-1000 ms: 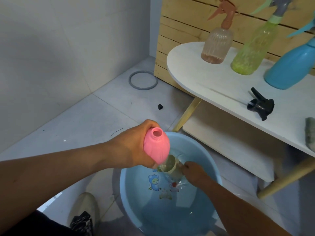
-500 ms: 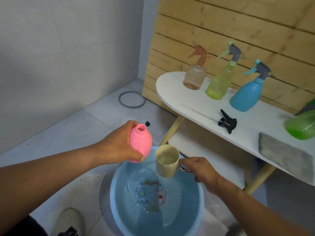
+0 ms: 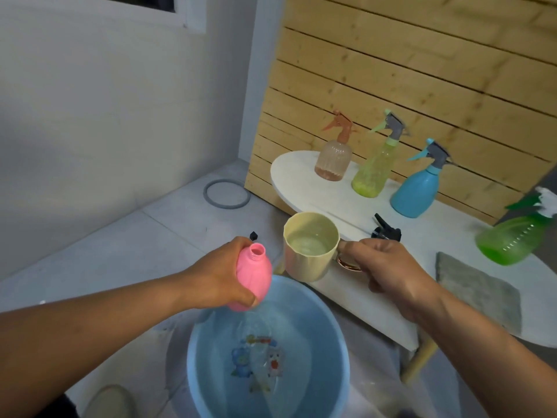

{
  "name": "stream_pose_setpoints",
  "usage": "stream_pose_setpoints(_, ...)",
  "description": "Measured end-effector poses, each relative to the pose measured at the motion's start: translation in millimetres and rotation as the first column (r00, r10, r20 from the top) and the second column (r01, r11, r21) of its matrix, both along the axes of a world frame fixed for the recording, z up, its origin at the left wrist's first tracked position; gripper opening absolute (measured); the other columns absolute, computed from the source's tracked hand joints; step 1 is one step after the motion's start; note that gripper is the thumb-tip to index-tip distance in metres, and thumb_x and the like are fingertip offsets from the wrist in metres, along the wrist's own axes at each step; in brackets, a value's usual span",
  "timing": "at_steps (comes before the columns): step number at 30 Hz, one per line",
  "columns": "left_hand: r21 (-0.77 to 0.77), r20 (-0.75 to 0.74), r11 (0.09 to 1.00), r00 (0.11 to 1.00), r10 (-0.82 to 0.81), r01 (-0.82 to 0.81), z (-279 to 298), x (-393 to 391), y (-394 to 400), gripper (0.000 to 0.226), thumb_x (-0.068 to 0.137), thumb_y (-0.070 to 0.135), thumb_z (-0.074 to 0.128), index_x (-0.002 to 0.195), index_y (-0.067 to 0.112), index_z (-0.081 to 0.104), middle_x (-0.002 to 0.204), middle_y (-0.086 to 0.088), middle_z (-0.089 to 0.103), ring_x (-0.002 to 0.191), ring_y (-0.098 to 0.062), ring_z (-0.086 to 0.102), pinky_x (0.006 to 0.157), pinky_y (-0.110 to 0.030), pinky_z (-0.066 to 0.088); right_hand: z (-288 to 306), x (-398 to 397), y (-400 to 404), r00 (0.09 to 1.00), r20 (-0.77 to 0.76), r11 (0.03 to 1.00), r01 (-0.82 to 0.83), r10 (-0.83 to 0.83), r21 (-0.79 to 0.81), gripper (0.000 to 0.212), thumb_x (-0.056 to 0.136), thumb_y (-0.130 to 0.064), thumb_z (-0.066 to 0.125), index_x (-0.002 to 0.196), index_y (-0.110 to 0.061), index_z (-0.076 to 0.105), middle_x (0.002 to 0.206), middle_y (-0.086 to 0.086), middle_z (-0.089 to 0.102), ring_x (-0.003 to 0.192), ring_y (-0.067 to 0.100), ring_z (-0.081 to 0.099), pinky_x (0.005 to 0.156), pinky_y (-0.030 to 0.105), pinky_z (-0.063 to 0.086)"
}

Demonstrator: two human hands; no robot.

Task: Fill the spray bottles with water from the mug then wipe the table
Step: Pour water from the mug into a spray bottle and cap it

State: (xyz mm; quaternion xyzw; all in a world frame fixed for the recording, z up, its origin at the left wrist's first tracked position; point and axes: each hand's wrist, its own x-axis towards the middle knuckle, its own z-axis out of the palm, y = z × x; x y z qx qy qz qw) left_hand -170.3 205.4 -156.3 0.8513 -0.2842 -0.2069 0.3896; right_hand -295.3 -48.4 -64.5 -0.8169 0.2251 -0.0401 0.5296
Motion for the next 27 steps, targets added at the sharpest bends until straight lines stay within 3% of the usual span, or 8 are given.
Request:
stream_pose_setpoints(5, 0.013, 0.034, 1.000, 0.999, -0.026, 0.025, -2.4, 2.4, -4.8, 0.091, 0.060, 0.029, 0.098, 0.133, 0.037, 0.043, 0.118, 0.018, 0.055, 0.109, -0.011, 0.058, 0.080, -0.027, 0.059, 0.6, 7.6, 6.5, 0.999, 0.046, 0.995, -0.014, 0.019, -0.095, 0.041, 0.086, -0.043, 0.075, 0.063, -0.019, 0.050, 0.070, 0.007, 0.043, 0.055, 0.014, 0.028, 0.049, 0.025, 0.026)
stream_pose_setpoints(12, 0.038, 0.044, 0.998, 0.997, -0.056, 0.055, -6.6, 2.4, -10.0, 0.092, 0.060, 0.030, 0.098, 0.133, 0.037, 0.043, 0.119, 0.018, 0.055, 0.108, -0.010, 0.058, 0.081, -0.029, 0.061, -1.0, 10.2, 12.5, 0.999, 0.044, 0.965, 0.002, 0.009, -0.262, 0.048, 0.088, -0.042, 0.075, 0.055, -0.019, 0.047, 0.049, -0.008, 0.036, 0.046, 0.009, 0.030, 0.047, 0.023, 0.029)
stream_pose_setpoints(22, 0.067, 0.050, 0.993, 0.994, -0.098, 0.094, -8.9, -3.4, -14.5, 0.095, 0.060, 0.033, 0.098, 0.135, 0.041, 0.039, 0.121, 0.016, 0.054, 0.110, -0.013, 0.057, 0.081, -0.031, 0.062, 2.1, 4.0, 12.8, 0.999, 0.034, 0.911, 0.014, 0.000, -0.412, 0.043, 0.087, -0.042, 0.073, 0.061, -0.014, 0.054, 0.046, -0.010, 0.039, 0.043, 0.007, 0.033, 0.042, 0.018, 0.030)
stream_pose_setpoints(27, 0.047, 0.051, 0.994, 0.994, -0.098, 0.096, -9.2, -5.0, -15.3, 0.095, 0.059, 0.033, 0.098, 0.134, 0.041, 0.040, 0.121, 0.017, 0.054, 0.110, -0.013, 0.057, 0.081, -0.031, 0.062, 4.0, 0.1, 12.7, 1.000, 0.028, 0.886, 0.013, 0.000, -0.463, 0.044, 0.088, -0.044, 0.072, 0.063, -0.011, 0.056, 0.045, -0.009, 0.042, 0.044, 0.008, 0.035, 0.050, 0.027, 0.034)
